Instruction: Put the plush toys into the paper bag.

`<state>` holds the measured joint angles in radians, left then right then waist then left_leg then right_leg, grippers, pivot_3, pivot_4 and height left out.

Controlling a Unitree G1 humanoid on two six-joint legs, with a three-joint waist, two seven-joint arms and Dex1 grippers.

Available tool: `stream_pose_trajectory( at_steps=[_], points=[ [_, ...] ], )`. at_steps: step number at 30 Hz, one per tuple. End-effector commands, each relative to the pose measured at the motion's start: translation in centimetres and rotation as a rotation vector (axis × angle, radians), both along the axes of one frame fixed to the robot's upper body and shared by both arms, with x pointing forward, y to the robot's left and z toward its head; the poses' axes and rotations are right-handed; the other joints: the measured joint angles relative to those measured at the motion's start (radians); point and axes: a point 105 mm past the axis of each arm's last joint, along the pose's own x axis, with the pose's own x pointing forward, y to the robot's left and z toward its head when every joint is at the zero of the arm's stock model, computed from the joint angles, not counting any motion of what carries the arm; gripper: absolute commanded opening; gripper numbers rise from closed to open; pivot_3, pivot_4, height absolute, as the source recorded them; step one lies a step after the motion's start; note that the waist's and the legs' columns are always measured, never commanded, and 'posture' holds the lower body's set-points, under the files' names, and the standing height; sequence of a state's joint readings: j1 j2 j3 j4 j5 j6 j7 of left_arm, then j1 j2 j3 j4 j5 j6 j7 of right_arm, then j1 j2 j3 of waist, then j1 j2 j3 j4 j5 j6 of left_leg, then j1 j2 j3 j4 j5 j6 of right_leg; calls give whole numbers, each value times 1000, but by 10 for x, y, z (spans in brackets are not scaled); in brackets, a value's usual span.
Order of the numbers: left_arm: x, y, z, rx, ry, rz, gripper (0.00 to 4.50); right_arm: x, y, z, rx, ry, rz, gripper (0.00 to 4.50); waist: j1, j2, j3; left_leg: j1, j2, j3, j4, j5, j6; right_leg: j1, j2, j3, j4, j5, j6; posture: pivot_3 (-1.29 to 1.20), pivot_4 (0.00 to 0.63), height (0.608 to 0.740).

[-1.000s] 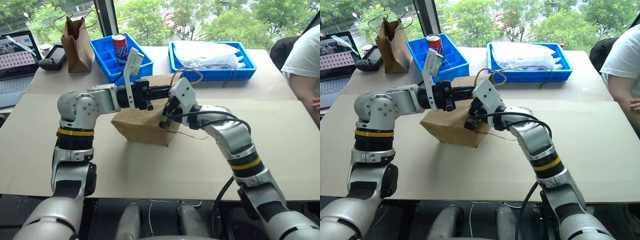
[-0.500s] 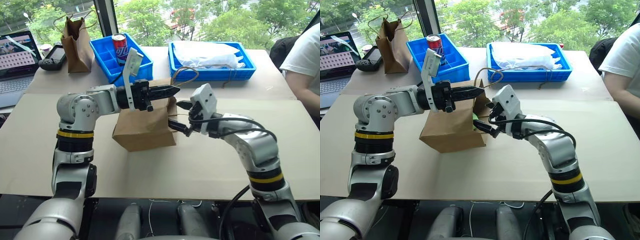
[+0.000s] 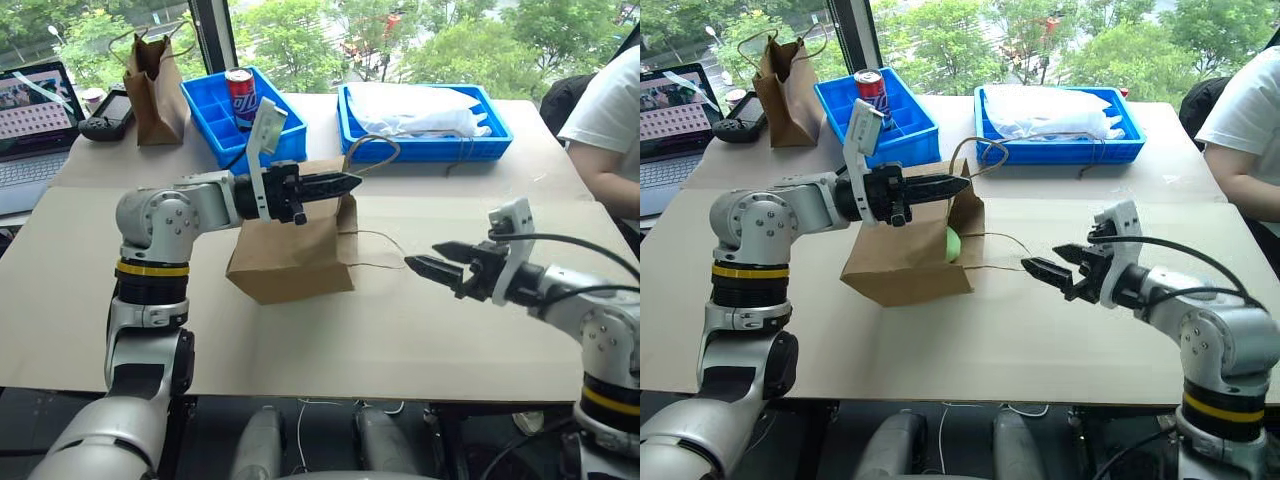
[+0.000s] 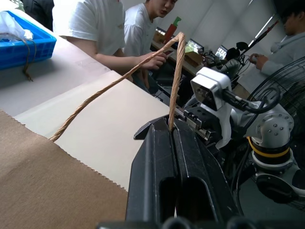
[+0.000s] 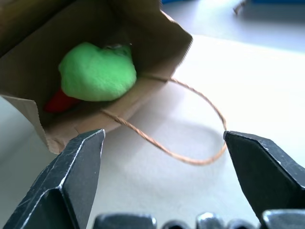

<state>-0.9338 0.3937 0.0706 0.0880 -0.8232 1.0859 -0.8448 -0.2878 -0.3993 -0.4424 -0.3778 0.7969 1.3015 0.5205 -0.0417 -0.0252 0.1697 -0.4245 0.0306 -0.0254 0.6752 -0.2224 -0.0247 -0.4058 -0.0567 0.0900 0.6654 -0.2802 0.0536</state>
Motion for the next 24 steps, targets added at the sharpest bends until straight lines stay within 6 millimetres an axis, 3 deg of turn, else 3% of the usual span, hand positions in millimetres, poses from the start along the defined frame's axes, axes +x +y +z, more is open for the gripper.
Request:
stream_pose_trajectory(
  at_steps=[1, 10, 15, 18, 22, 24],
  points=[
    [-4, 2, 13, -22, -64, -6, 0, -6, 7, -4, 207, 63, -44, 4449, -4, 0, 0, 0, 0, 0, 0, 0, 0, 0, 0, 0, 1, 0, 0, 0, 150, 715],
    [-4, 4, 15, -23, -72, 8, 0, 23, 20, -29, 508, 216, -239, 4449, -2, 1, 0, 0, 0, 0, 0, 0, 0, 0, 0, 0, 0, 0, 0, 0, 150, 715],
    [-3, 6, 17, -21, -77, 21, 0, 46, 23, -24, 627, 213, -291, 4449, -3, 1, 0, 0, 0, 0, -1, 0, 0, 0, 0, 0, 0, 0, 0, 0, 150, 715],
    [-4, 7, 17, -18, -79, 28, 0, 59, 27, -19, 680, 200, -306, 3743, -3, 1, 0, 0, 0, 0, -1, 0, 0, 0, 0, -1, 0, 0, 0, 0, 150, 715],
    [-4, 11, 18, -17, -81, 43, 0, 66, 35, -4, 733, 149, -271, 2380, -4, 1, 0, 0, 0, 0, -2, 0, 0, 0, 0, -1, 0, 0, 0, 0, 150, 715],
    [-4, 12, 17, -17, -79, 54, 0, 66, 32, 17, 786, 63, -244, 1719, -4, 1, 0, 0, 0, 0, -2, 0, 0, 0, 0, -1, 0, 0, 0, 0, 150, 715]
  ],
)
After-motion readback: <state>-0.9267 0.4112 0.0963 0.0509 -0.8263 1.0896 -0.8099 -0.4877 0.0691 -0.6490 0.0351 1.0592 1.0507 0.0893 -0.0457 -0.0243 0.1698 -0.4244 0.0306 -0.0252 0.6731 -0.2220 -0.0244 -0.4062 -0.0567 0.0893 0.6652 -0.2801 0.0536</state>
